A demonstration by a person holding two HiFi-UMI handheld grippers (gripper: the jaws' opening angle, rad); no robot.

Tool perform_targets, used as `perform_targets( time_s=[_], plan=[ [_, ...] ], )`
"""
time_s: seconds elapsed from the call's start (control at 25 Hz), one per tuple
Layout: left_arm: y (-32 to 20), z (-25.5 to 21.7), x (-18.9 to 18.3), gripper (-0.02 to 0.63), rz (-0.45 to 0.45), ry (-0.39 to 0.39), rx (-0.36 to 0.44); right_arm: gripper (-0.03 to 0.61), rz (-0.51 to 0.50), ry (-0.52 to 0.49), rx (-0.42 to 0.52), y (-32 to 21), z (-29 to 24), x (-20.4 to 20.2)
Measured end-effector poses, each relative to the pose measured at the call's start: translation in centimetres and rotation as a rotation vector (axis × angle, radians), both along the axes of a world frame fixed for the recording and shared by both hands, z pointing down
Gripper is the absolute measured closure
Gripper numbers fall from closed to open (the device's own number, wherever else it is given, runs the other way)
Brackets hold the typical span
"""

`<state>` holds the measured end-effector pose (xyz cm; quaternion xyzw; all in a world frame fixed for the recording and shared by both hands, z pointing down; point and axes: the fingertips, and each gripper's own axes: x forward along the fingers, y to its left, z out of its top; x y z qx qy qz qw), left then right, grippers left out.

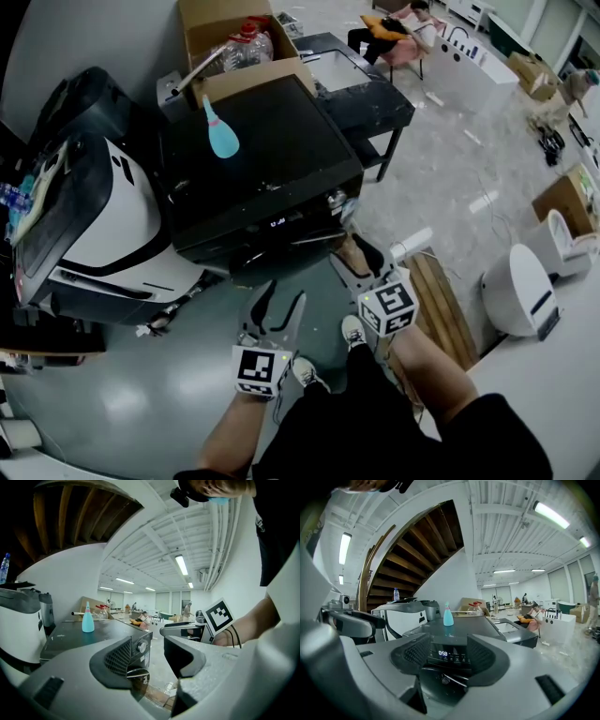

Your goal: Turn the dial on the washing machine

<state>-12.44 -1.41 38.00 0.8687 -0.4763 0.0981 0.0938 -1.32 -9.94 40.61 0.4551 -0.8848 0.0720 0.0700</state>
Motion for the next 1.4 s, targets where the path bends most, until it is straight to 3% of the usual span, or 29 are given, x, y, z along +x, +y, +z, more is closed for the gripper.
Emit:
perform_targets(
  time_s=[0.44, 1.4],
  plan=[
    [-5.6, 3.1, 3.7, 0.414, -0.047, -0.011, -0.054, 0.341, -0.022, 0.029, -0.076, -7.9, 5.7, 3.3],
    [-13.3, 9.2, 6.5, 0.414, -0.124, -0.019, -0.133, 0.311, -0.075, 0.103, -0.191, -18.7, 17.0, 3.3]
  ],
)
